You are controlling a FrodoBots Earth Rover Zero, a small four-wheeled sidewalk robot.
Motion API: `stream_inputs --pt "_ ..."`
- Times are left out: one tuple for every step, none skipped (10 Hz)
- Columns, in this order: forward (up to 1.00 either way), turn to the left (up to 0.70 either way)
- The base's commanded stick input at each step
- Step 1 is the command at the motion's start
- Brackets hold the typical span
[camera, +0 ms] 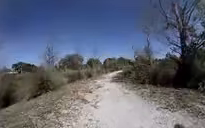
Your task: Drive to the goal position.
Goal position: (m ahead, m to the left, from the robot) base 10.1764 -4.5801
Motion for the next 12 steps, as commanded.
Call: stream_inputs --pt "0.7 0.0" --pt "0.7 0.0" --pt "0.7 0.0" --pt "0.7 0.0" --pt "0.7 0.0" --pt "0.7 0.0" --pt "0.7 0.0" --pt "0.7 0.0" --pt "0.7 0.0" --pt "0.7 0.0" --pt "0.7 0.0" --pt "0.7 0.0"
